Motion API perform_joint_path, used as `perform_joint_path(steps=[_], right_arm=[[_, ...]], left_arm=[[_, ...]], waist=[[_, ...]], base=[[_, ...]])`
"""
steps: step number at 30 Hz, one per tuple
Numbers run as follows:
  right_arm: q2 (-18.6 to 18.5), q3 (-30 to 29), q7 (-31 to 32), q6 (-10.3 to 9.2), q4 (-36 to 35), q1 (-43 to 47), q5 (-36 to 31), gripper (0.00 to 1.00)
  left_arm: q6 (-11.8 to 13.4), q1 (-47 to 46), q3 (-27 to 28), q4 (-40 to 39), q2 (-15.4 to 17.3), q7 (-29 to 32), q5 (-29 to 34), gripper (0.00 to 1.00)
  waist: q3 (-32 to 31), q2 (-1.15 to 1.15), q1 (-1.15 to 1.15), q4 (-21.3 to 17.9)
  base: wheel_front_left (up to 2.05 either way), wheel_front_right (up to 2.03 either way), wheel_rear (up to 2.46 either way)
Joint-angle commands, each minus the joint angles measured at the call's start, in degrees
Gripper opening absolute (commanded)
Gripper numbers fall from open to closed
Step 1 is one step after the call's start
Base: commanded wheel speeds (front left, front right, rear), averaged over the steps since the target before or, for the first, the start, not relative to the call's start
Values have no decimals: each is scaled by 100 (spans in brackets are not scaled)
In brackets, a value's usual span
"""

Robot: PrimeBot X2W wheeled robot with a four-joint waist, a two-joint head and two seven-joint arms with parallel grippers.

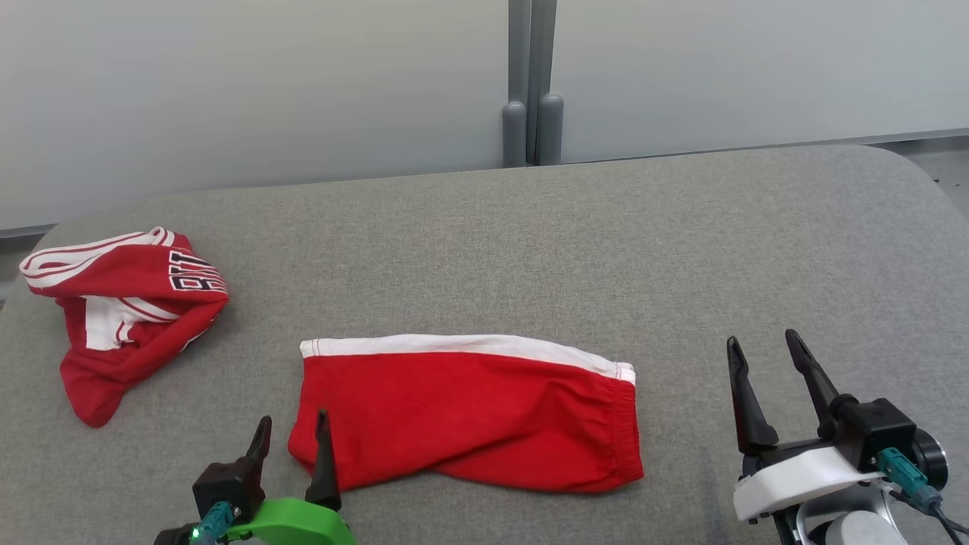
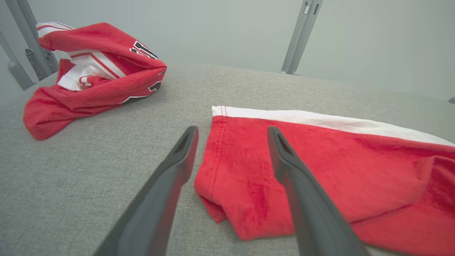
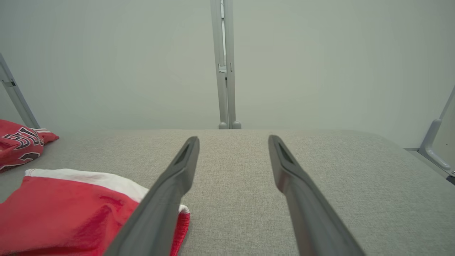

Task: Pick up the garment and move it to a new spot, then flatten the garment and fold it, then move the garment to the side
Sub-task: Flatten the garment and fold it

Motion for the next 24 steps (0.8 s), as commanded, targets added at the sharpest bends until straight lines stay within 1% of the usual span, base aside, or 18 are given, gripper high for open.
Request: perform_joint_path(steps=[1, 9, 20, 22, 24], right_arm=[[-20, 46, -15, 1, 38, 57, 33, 100], [-21, 169, 12, 0, 181, 67, 46, 100], [-21, 388, 334, 0, 324, -61, 97, 100], [-21, 415, 402, 0, 369, -66, 206, 100], [-21, 449, 488, 1, 434, -100, 471, 100]], left_arm=[[-6, 112, 51, -74, 14, -2, 59, 100], [14, 221, 164, -362, 27, -2, 97, 100], [93, 341, 196, -631, 60, 0, 90, 100], [98, 348, 183, -644, 60, 10, 83, 100], [105, 352, 173, -649, 65, 12, 78, 100]], waist=[[-39, 24, 0, -10], [-141, 24, 0, -33], [-155, 24, 0, 52], [-145, 24, 0, 80], [-131, 24, 0, 107]], base=[[0, 0, 0], [0, 0, 0], [0, 0, 0], [0, 0, 0], [0, 0, 0]])
